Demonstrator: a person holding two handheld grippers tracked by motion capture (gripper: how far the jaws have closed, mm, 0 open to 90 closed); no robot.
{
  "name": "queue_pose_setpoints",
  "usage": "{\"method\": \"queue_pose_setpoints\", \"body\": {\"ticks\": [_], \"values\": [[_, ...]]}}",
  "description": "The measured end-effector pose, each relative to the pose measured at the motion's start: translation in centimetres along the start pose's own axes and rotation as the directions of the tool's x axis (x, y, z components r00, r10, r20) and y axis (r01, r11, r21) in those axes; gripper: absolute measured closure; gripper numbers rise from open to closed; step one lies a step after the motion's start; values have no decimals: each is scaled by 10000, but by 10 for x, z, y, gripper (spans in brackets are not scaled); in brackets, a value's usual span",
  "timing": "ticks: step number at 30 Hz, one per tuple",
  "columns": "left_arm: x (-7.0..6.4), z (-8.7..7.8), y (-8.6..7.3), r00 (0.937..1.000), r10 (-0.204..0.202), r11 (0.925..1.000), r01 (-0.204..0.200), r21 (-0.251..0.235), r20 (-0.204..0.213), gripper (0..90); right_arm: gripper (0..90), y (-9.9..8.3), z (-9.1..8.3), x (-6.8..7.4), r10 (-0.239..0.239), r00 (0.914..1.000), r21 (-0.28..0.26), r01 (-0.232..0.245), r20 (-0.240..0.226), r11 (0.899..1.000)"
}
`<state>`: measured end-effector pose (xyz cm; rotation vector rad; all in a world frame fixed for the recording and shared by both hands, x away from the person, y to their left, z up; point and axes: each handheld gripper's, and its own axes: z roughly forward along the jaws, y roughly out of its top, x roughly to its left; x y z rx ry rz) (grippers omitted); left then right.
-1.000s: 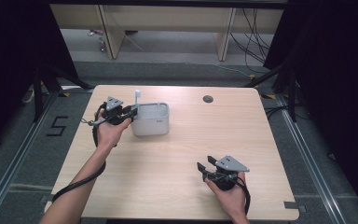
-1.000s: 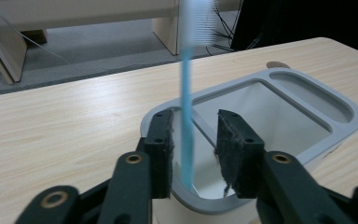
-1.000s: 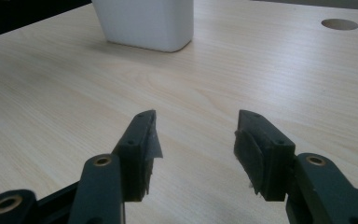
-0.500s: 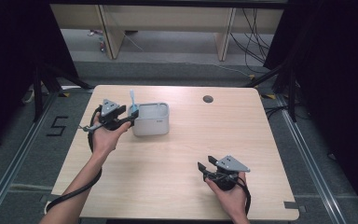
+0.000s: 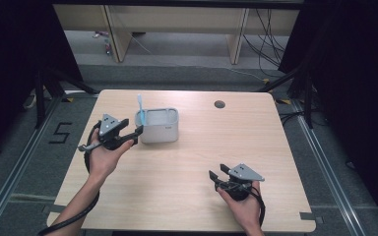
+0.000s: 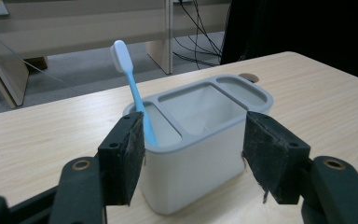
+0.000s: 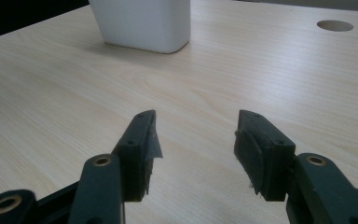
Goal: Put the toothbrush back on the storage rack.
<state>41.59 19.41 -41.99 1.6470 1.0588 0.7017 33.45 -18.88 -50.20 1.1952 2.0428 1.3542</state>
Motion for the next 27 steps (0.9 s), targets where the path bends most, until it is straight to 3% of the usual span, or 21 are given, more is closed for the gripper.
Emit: {"method": "queue_pose_setpoints", "body": {"ticks": [2,4,6,10,12,20,23,24,27], "values": [[-1,-5,-4,10000,-7,10000,7,14,20,379,487,0,1,-2,-354,9994,-82,354,-16,9993],[-2,-11,-10,10000,-18,10000,18,18,25,378,486,1,0,-2,-351,9994,-40,350,-19,9994],[-2,-14,-15,10000,-39,10000,39,-18,45,379,486,0,1,-1,-33,10000,-62,33,-40,10000],[-3,-24,-23,10000,35,10000,-35,-20,78,377,486,0,1,-2,-345,9994,-79,345,4,9994],[-4,-29,-28,10000,77,9999,-77,-83,41,376,486,1,1,-3,-407,9990,-67,406,-190,9992],[-5,-43,-50,9998,180,9998,-180,59,54,372,486,0,1,-3,-396,9991,-53,396,-168,9992],[-4,-47,-62,9998,209,9997,-208,141,-20,372,487,0,0,-1,-81,10000,-101,81,-24,9999],[-4,-48,-66,9998,212,9997,-212,74,14,372,487,0,1,-3,-362,9993,-151,362,-13,9992],[-2,-51,-79,9993,371,9992,-369,150,-94,370,486,0,1,-3,-255,9996,-98,253,-152,9996]]}}
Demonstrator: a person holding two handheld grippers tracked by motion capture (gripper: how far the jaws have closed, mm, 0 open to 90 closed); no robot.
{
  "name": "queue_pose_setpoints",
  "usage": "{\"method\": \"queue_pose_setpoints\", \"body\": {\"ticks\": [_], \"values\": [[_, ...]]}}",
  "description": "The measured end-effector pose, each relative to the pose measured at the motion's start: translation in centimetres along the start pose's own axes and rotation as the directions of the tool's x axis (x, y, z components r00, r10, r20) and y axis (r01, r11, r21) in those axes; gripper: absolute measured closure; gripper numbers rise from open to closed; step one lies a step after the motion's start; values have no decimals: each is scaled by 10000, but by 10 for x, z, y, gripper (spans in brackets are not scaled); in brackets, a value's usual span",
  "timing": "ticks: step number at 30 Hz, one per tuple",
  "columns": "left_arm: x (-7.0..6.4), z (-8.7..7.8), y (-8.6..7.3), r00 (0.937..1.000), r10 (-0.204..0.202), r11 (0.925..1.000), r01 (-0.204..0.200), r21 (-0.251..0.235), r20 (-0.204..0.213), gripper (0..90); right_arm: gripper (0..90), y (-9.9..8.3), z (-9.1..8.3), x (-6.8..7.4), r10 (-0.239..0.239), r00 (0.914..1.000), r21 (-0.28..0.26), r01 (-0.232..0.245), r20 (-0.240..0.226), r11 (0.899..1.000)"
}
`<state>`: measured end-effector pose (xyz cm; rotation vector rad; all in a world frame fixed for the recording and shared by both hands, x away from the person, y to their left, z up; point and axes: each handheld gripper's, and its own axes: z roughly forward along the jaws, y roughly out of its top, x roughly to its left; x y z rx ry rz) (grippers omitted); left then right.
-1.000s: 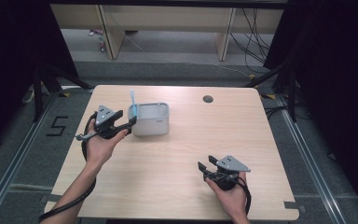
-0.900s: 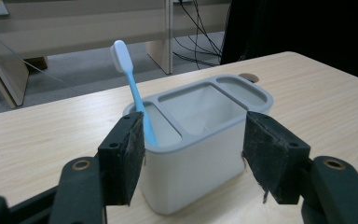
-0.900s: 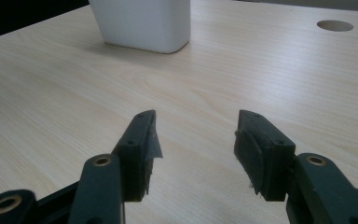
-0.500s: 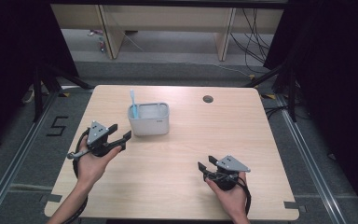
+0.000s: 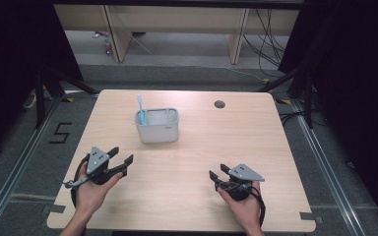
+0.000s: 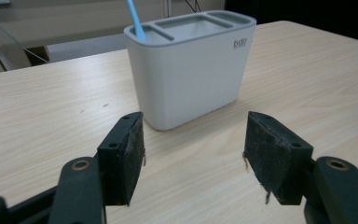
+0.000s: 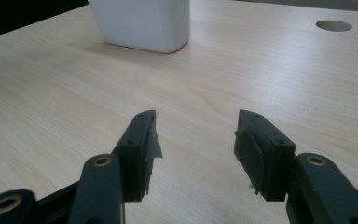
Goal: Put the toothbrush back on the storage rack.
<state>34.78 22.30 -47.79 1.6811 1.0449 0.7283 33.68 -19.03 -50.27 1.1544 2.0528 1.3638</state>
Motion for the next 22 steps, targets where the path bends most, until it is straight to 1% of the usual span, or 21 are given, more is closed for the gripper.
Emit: {"method": "queue_pose_setpoints", "body": {"ticks": [1,2,3,4,5,7,8,9,10,11,12,13,14,16,17,18,19,21,22], "values": [[1,0,-5,10000,-24,10000,24,-27,3,370,486,0,-1,0,-93,9998,4,93,180,10000],[1,-1,-10,10000,-68,10000,68,-29,-52,370,487,0,-1,2,183,9996,53,-184,194,9998],[2,0,-15,10000,-3,10000,3,-88,-53,370,487,0,1,0,-129,9999,-47,129,100,9999],[2,-1,-20,9999,7,10000,-8,-53,-100,372,487,0,0,1,-141,9997,-9,141,190,9999],[3,0,-24,10000,-51,9999,51,-146,-32,373,487,-1,0,3,266,9995,51,-267,152,9996],[3,0,-31,9998,-173,9995,171,-252,-73,373,487,-1,1,1,14,9999,19,-14,120,10000],[3,-1,-35,9997,-147,9994,142,-306,-171,373,486,-1,1,1,8,9999,19,-8,137,10000],[2,-1,-37,9996,-116,9995,108,-296,-245,374,487,-1,1,1,84,9999,61,-85,107,9999],[2,-1,-40,9997,-139,9988,129,-464,-207,374,487,-1,1,1,85,9999,54,-85,106,9999],[2,-1,-42,9995,-150,9988,138,-470,-264,373,487,-1,1,1,26,9999,34,-26,123,10000],[2,-1,-44,9994,-144,9987,129,-499,-304,372,487,-1,1,2,102,9999,66,-102,77,9999],[2,-1,-47,9994,-83,9988,68,-476,-325,372,487,-2,0,4,286,9995,105,-287,122,9995],[2,-1,-48,9995,-69,9990,56,-433,-318,372,487,-1,2,1,-88,9999,38,88,52,10000],[2,-2,-48,9992,-89,9987,69,-515,-391,371,487,-2,1,2,19,9999,144,-21,104,9999],[2,-2,-49,9991,-134,9982,111,-585,-396,372,487,-2,2,1,-133,9998,94,131,154,9999],[2,-2,-49,9993,-114,9973,88,-733,-351,374,487,-2,2,1,-103,9998,93,101,156,9999],[2,-3,-49,9993,-80,9980,56,-636,-377,375,486,-2,1,1,-38,10000,143,37,61,9999],[1,-4,-49,9992,-18,9973,-11,-735,-393,375,487,-3,1,0,-23,10000,157,22,55,9999],[1,-4,-49,9992,-34,9969,3,-793,-398,376,487,-3,1,-1,-192,9997,64,191,159,9998]]}}
